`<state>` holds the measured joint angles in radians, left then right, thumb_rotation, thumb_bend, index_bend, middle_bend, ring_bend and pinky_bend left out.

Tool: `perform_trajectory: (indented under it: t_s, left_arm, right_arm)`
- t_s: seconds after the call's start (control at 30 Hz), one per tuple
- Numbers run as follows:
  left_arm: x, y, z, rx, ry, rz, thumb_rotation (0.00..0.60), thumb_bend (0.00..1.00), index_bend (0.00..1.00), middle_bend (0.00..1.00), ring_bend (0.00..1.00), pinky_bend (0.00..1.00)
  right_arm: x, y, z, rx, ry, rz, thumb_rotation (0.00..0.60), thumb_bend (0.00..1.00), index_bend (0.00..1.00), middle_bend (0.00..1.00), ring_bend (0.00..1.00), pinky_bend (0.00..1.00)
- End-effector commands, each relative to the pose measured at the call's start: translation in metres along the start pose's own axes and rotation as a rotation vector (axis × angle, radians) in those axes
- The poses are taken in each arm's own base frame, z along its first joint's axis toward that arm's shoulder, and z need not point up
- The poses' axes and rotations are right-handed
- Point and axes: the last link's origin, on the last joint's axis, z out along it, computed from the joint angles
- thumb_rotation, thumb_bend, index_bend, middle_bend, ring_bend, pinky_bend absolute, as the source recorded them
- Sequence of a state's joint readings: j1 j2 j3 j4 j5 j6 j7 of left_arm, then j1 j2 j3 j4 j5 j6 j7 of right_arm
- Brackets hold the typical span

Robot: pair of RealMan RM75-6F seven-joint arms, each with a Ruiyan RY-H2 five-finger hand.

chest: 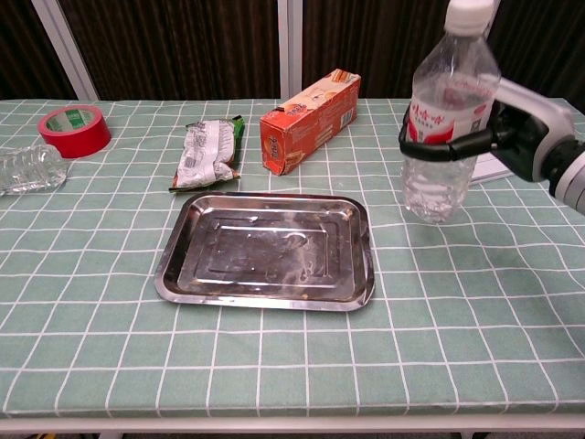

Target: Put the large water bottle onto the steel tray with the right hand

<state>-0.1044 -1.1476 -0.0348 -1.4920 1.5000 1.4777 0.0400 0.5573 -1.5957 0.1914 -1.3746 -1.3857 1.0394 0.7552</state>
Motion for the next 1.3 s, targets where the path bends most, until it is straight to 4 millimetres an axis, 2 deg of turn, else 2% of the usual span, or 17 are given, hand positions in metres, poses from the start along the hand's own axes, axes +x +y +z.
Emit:
perform_trajectory:
  t_s: [0.03, 0.13, 0.23, 0.3, 0.47, 0.53, 0.6, 0.73, 0.87, 1.0, 1.2, 1.3]
  left_arm:
    - [0.000, 0.001, 0.000, -0.003, -0.003, -0.005, 0.600, 0.19, 0.18, 0.19, 0.10, 0.16]
    - [0.001, 0.002, 0.002, -0.008, 0.001, -0.005, 0.600, 0.19, 0.18, 0.19, 0.10, 0.16]
    - [0.001, 0.004, 0.003, -0.012, 0.008, -0.009, 0.600, 0.19, 0.18, 0.19, 0.10, 0.16]
    - [0.001, 0.004, 0.003, -0.012, 0.005, -0.007, 0.600, 0.19, 0.18, 0.19, 0.10, 0.16]
    - [-0.002, 0.001, 0.001, -0.003, -0.007, -0.005, 0.600, 0.19, 0.18, 0.19, 0.10, 0.16]
    - [-0.003, 0.000, 0.000, 0.000, -0.012, -0.004, 0.600, 0.19, 0.18, 0.19, 0.10, 0.16]
    - [-0.004, -0.001, 0.000, 0.001, -0.012, -0.002, 0.600, 0.19, 0.18, 0.19, 0.10, 0.16]
    - [-0.003, 0.001, 0.003, -0.005, -0.006, -0.001, 0.600, 0.19, 0.18, 0.19, 0.10, 0.16]
    - [-0.004, 0.004, 0.005, -0.012, -0.009, 0.002, 0.600, 0.19, 0.18, 0.19, 0.10, 0.16]
    - [-0.006, 0.003, 0.002, -0.010, -0.017, 0.008, 0.600, 0.19, 0.18, 0.19, 0.10, 0.16]
    - [-0.007, -0.001, 0.000, 0.004, -0.019, 0.008, 0.600, 0.19, 0.18, 0.19, 0.10, 0.15]
    - [-0.008, -0.002, -0.001, 0.007, -0.020, 0.008, 0.600, 0.19, 0.18, 0.19, 0.10, 0.15]
  right_arm:
    - [-0.012, -0.032, 0.005, 0.132, -0.030, 0.032, 0.600, 0.16, 0.55, 0.49, 0.30, 0.43]
    - [-0.005, -0.082, 0.004, 0.304, -0.013, 0.053, 0.600, 0.16, 0.55, 0.49, 0.31, 0.43]
    - [0.005, -0.103, -0.002, 0.359, 0.015, 0.063, 0.600, 0.16, 0.56, 0.49, 0.30, 0.43]
    - [0.009, -0.090, -0.005, 0.305, 0.031, 0.064, 0.600, 0.16, 0.56, 0.50, 0.31, 0.43]
    - [0.002, -0.020, -0.008, 0.054, 0.006, 0.034, 0.600, 0.16, 0.56, 0.50, 0.30, 0.43]
    - [-0.003, -0.005, -0.008, 0.011, -0.015, 0.029, 0.600, 0.16, 0.56, 0.50, 0.31, 0.43]
    - [-0.004, -0.010, -0.004, 0.047, -0.017, 0.019, 0.600, 0.16, 0.56, 0.50, 0.31, 0.43]
    - [-0.004, -0.038, 0.008, 0.149, -0.012, 0.023, 0.600, 0.17, 0.56, 0.50, 0.30, 0.43]
    - [-0.010, -0.047, 0.019, 0.148, -0.037, 0.024, 0.600, 0.16, 0.56, 0.50, 0.31, 0.43]
    - [-0.024, -0.041, 0.031, 0.097, -0.069, 0.065, 0.600, 0.16, 0.56, 0.50, 0.31, 0.43]
    - [-0.060, -0.024, 0.050, 0.021, -0.115, 0.186, 0.600, 0.16, 0.56, 0.50, 0.31, 0.43]
    - [-0.076, -0.018, 0.056, 0.025, -0.135, 0.189, 0.600, 0.16, 0.56, 0.50, 0.31, 0.43]
